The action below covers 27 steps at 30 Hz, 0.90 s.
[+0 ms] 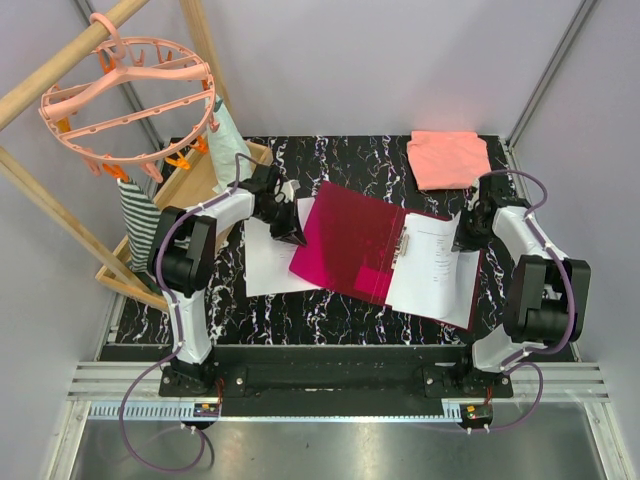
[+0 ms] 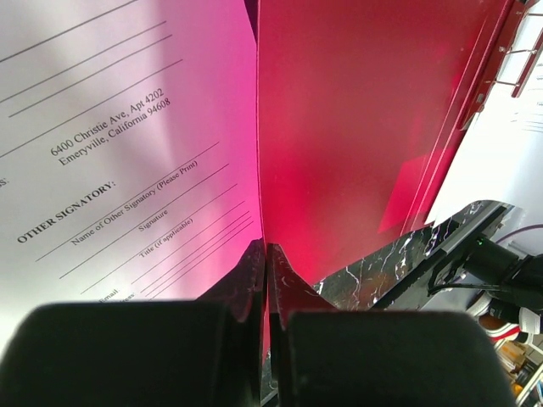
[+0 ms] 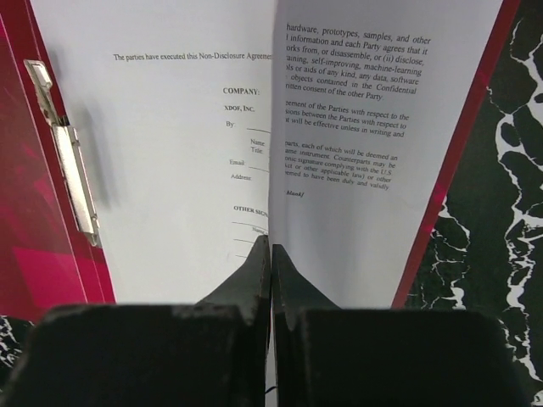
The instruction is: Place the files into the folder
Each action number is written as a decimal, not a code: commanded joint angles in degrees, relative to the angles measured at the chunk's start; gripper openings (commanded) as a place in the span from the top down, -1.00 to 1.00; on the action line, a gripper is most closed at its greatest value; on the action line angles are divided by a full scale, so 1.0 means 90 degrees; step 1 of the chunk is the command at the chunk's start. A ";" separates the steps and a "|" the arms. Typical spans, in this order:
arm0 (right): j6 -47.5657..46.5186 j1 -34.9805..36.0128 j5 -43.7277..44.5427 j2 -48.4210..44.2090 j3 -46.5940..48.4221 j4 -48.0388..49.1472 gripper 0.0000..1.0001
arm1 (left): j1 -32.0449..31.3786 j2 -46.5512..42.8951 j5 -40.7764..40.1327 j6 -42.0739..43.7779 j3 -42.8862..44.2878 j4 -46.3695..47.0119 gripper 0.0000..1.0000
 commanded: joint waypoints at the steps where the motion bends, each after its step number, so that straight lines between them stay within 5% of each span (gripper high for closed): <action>1: 0.0528 -0.0163 -0.0342 0.0018 -0.0013 0.0344 1.00 | 0.0027 -0.0151 -0.0013 -0.0015 -0.0149 0.0228 1.00; 27: 0.0968 -0.1023 -0.1377 0.0008 -0.0706 0.1066 1.00 | -0.0032 -0.0268 0.0055 -0.0123 -0.0404 0.0404 1.00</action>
